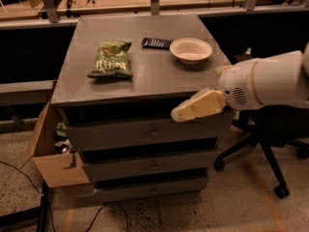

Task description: Place green jalapeno chip bag into paper bowl

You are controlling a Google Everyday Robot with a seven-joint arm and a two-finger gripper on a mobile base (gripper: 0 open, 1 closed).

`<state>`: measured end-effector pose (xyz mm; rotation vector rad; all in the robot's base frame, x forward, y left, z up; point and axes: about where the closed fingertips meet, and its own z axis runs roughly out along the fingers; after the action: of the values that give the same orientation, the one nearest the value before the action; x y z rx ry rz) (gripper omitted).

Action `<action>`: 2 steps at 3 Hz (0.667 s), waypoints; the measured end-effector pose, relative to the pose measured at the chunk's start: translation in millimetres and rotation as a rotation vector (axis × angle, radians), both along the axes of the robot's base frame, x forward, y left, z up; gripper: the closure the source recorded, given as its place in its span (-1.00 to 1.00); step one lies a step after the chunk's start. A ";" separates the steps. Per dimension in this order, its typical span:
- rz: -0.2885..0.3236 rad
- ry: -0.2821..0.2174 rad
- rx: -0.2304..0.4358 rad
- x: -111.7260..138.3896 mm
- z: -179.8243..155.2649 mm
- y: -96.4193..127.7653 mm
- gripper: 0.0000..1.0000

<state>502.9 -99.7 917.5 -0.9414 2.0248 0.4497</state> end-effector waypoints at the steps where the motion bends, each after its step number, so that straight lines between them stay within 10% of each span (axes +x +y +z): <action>1: -0.050 -0.070 0.010 15.7 15.0 -3.6 -1.00; 2: -0.048 -0.070 0.009 15.3 15.3 -2.7 -1.00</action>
Offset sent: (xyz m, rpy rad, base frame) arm 0.0143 -0.0015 0.0124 0.0101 -0.0608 -0.0417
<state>518.2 -102.5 932.7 -0.8894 1.9764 0.3945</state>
